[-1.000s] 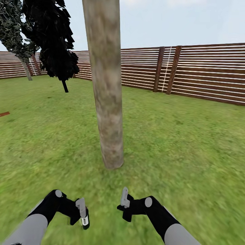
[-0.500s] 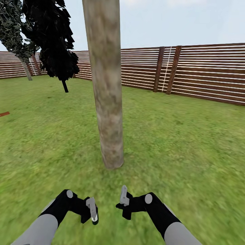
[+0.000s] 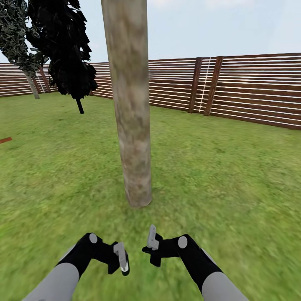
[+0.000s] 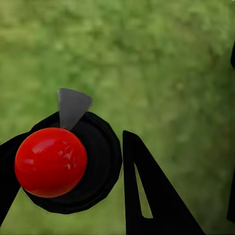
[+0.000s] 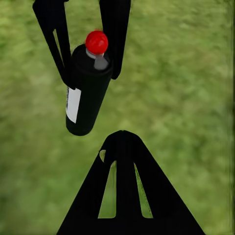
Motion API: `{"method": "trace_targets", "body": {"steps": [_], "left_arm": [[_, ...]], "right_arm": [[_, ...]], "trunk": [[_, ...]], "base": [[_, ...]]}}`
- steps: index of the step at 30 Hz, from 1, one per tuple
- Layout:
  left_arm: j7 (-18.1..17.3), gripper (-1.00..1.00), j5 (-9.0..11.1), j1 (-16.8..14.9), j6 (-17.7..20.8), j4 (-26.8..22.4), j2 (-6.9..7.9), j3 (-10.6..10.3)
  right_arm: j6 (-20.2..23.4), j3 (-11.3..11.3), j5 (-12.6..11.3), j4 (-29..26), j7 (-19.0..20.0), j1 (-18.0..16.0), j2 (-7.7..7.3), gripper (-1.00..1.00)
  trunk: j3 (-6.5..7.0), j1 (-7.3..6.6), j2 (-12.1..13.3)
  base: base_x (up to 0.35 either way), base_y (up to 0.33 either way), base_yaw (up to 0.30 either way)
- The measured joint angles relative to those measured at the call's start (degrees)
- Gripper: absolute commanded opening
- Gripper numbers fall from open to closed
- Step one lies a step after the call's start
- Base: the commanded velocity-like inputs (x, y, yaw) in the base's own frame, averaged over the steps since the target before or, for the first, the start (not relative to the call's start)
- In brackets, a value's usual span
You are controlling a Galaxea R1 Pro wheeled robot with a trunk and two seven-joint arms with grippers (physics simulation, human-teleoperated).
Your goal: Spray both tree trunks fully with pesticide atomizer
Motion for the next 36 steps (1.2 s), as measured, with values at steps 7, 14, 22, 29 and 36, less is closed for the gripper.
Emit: {"method": "trace_targets", "body": {"steps": [7,14,22,29,36], "left_arm": [[0.23,-1.0,0.19,-0.08,0.1,0.17,-1.45,0.09],[0.37,-1.0,1.48,-0.11,0.18,0.19,-2.1,0.18],[2.64,-1.0,1.63,-0.18,0.15,0.62,-3.95,0.19],[2.64,-1.0,1.69,-0.18,0.09,0.66,-4.48,0.18],[2.64,-1.0,1.77,-0.26,0.06,0.71,-5.07,0.19]], "right_arm": [[0.0,0.0,-0.09,-1.02,-0.04,0.0,0.0,-1.0],[0.0,0.0,-0.37,-1.09,-0.06,0.0,0.0,-1.0],[0.0,0.0,-0.37,-1.11,-0.06,0.0,0.0,-1.0],[0.0,0.0,-0.37,-1.09,-0.06,0.0,0.0,-1.0],[0.0,0.0,-0.37,-1.09,-0.06,0.0,0.0,-1.0]], "trunk": [[0.0,0.0,0.0],[0.0,0.0,0.0],[0.0,0.0,0.0],[0.0,0.0,0.0],[0.0,0.0,0.0]], "base": [[0.0,0.0,0.0],[0.0,0.0,0.0],[0.0,0.0,0.0],[0.0,0.0,0.0],[0.0,0.0,0.0]]}}
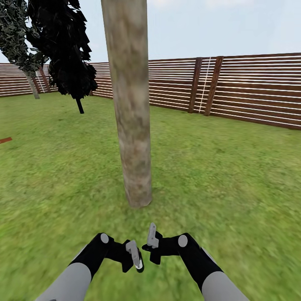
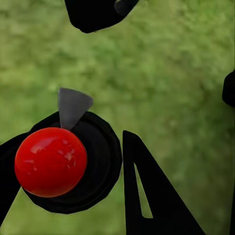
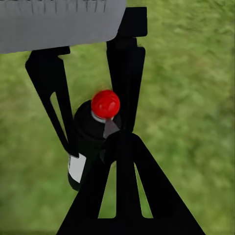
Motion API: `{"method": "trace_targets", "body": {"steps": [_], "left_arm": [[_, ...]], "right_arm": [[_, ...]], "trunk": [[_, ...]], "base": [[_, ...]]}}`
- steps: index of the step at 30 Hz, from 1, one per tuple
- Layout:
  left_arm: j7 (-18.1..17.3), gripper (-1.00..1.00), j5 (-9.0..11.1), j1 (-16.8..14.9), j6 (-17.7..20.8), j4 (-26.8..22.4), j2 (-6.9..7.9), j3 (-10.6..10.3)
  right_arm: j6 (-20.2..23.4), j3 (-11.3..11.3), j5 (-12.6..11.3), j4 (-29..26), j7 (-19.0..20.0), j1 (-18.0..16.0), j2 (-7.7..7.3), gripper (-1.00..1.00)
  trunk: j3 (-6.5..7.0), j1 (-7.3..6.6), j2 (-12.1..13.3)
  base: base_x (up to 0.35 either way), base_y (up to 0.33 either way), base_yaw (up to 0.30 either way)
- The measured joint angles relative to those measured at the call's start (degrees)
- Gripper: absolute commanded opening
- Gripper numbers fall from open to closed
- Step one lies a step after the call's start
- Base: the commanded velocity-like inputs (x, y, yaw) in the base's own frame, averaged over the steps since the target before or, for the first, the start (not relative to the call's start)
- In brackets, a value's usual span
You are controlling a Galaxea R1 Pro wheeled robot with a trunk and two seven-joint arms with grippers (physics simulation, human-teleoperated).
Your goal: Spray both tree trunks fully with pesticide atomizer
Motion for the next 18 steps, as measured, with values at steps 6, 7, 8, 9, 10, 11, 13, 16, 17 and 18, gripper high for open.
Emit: {"method": "trace_targets", "body": {"steps": [6,7,8,9,10,11,13,16,17,18], "left_arm": [[0.0,-1.0,1.5,-0.01,0.0,0.0,-0.39,0.0],[0.0,-1.0,1.88,-0.01,0.0,0.0,-0.4,0.0],[0.0,-1.0,1.91,-0.01,0.0,0.0,-0.4,0.0],[0.0,-1.0,1.92,-0.01,0.0,0.0,-0.4,0.0],[0.0,-1.0,1.93,-0.01,0.0,0.0,-0.4,0.0],[0.0,-1.0,1.94,-0.01,0.0,0.0,-0.44,0.0],[0.0,-1.0,1.94,-0.01,0.0,0.0,-0.46,0.0],[0.0,-1.0,1.94,-0.01,0.0,0.05,-0.48,0.0],[0.0,-1.0,1.94,-0.01,0.0,0.07,-0.5,0.0],[0.0,-1.0,1.94,-0.01,-0.04,0.08,-0.54,0.0]], "right_arm": [[0.0,0.0,0.0,0.0,0.0,0.0,0.0,-1.0],[0.0,0.0,0.0,0.0,0.0,0.0,0.0,-1.0],[0.0,0.0,0.0,0.0,0.0,0.0,0.0,-1.0],[0.0,0.0,0.0,0.0,0.0,0.0,0.0,-1.0],[0.0,0.0,0.0,0.0,0.0,0.0,0.0,-1.0],[0.0,0.0,0.0,0.0,0.0,0.0,0.0,-1.0],[0.0,0.0,0.0,0.0,0.0,0.0,0.0,-1.0],[0.0,0.0,0.0,0.0,0.0,0.0,0.0,-1.0],[0.0,0.0,0.0,0.0,0.0,0.0,0.0,-1.0],[0.0,0.0,0.0,0.0,0.0,0.0,0.0,-1.0]], "trunk": [[0.0,0.0,0.0],[0.0,0.0,0.0],[0.0,0.0,0.0],[0.0,0.0,0.0],[0.0,0.0,0.0],[0.0,0.0,0.0],[0.0,0.0,0.0],[0.0,0.0,0.0],[0.0,0.0,0.0],[0.0,0.0,0.0]], "base": [[0.0,0.0,0.0],[0.0,0.0,0.0],[0.0,0.0,0.0],[0.0,0.0,0.0],[0.0,0.0,0.0],[0.0,0.0,0.0],[0.0,0.0,0.0],[0.0,0.0,0.0],[0.0,0.0,0.0],[0.0,0.0,0.0]]}}
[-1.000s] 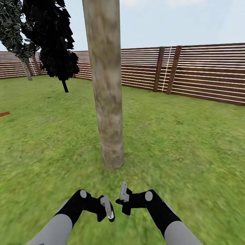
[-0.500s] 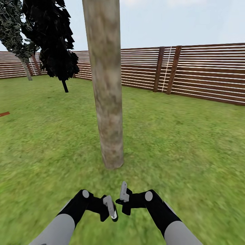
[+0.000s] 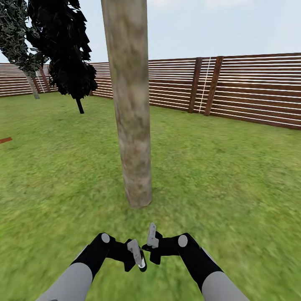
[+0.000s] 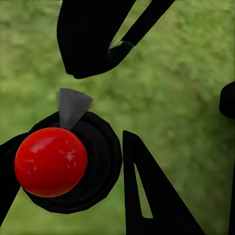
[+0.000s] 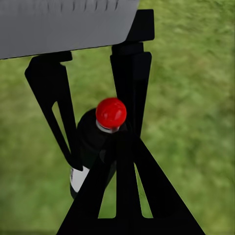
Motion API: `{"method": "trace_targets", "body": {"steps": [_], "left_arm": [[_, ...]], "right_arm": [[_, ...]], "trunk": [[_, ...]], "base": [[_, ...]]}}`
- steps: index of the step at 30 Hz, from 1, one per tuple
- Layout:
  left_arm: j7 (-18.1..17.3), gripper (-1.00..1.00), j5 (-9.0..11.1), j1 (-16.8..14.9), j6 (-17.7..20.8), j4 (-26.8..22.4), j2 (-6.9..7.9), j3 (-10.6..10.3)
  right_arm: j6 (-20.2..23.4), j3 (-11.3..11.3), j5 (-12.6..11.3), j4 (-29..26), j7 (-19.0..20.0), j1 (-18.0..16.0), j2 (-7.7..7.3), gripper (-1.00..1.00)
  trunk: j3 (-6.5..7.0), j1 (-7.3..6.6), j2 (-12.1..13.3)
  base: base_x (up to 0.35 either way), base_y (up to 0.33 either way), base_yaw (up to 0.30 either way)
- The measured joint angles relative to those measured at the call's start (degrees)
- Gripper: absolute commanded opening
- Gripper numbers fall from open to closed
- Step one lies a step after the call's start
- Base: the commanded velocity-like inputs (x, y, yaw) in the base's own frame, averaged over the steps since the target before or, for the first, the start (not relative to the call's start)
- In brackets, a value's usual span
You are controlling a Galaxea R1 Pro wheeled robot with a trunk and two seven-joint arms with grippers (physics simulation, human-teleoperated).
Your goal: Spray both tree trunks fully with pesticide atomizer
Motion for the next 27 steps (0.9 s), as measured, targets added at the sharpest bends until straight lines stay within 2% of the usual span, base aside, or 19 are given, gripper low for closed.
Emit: {"method": "trace_targets", "body": {"steps": [27], "left_arm": [[-0.06,-1.0,0.08,0.0,-0.05,0.01,-0.54,0.0]], "right_arm": [[0.0,0.0,0.0,0.0,0.0,0.0,0.0,-1.0]], "trunk": [[0.0,0.0,0.0]], "base": [[0.0,0.0,0.0]]}}
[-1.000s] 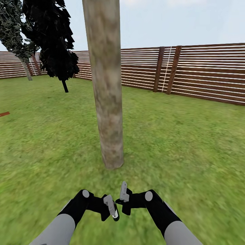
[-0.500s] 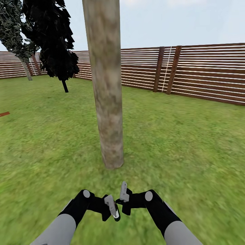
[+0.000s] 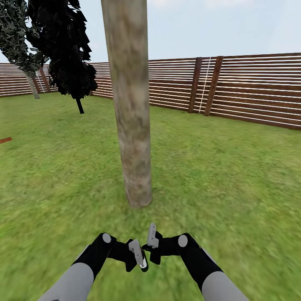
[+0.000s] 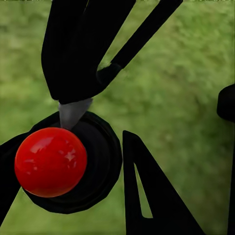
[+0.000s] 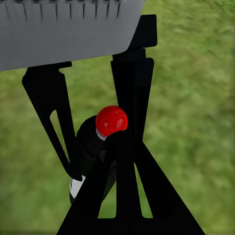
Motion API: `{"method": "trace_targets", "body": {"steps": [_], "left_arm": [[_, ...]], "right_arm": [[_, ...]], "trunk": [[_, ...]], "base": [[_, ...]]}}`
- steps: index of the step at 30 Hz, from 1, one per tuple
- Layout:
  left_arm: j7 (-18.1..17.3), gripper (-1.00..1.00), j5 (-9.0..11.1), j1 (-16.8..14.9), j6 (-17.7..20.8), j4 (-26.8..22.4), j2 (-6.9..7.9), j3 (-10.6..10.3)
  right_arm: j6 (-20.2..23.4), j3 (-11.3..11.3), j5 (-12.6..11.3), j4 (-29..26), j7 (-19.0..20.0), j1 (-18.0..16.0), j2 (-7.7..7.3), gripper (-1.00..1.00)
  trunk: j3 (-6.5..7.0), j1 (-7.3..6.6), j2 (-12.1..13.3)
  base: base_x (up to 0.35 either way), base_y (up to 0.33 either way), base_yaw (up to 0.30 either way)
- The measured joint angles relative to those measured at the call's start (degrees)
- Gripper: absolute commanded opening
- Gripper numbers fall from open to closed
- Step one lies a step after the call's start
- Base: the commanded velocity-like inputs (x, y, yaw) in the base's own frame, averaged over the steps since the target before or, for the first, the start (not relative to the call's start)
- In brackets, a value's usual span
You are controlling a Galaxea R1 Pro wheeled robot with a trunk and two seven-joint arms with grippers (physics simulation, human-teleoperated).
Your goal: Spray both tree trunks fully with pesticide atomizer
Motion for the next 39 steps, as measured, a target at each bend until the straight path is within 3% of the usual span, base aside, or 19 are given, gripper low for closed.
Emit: {"method": "trace_targets", "body": {"steps": [13,23,28,38,39], "left_arm": [[-0.11,-1.0,0.01,0.0,-1.07,0.07,-0.03,0.01],[-0.03,-1.0,0.03,0.15,-1.31,0.09,1.33,0.33],[-0.02,-1.0,-0.11,0.53,-2.08,0.09,4.02,0.24],[-0.02,-1.0,-0.48,2.34,-3.94,0.02,13.38,0.19],[-0.05,-1.0,-0.7,2.61,-3.98,0.0,14.23,0.17]], "right_arm": [[0.0,0.0,0.0,0.0,0.0,0.0,0.0,-1.0],[0.0,0.0,0.0,0.09,0.0,0.0,0.0,-1.0],[0.0,0.0,0.0,0.09,0.0,0.0,0.0,-1.0],[0.0,0.0,0.05,0.42,0.0,0.0,0.0,-1.0],[0.0,0.0,0.06,0.51,0.0,0.0,0.0,1.0]], "trunk": [[0.0,0.0,0.0],[0.0,0.0,0.0],[0.0,0.0,0.0],[0.0,0.0,0.0],[0.0,0.0,0.0]], "base": [[0.0,0.0,0.0],[0.0,0.0,0.0],[0.0,0.0,0.0],[0.0,0.0,0.0],[0.0,0.0,0.0]]}}
